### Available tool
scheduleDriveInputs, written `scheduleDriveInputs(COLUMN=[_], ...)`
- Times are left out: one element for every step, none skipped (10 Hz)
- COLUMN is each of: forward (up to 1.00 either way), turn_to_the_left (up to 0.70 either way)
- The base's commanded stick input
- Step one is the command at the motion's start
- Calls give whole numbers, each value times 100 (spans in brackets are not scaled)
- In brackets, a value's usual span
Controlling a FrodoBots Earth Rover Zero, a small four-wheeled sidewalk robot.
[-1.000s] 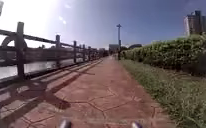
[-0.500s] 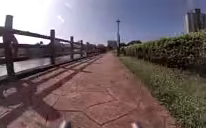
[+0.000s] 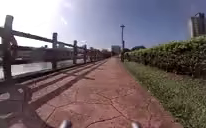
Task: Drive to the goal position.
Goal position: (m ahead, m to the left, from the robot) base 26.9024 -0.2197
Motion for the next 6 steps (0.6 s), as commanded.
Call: scheduleDriveInputs(forward=[50,50,50,50,50,50], turn_to_the_left=[0,0,0,0,0,0])
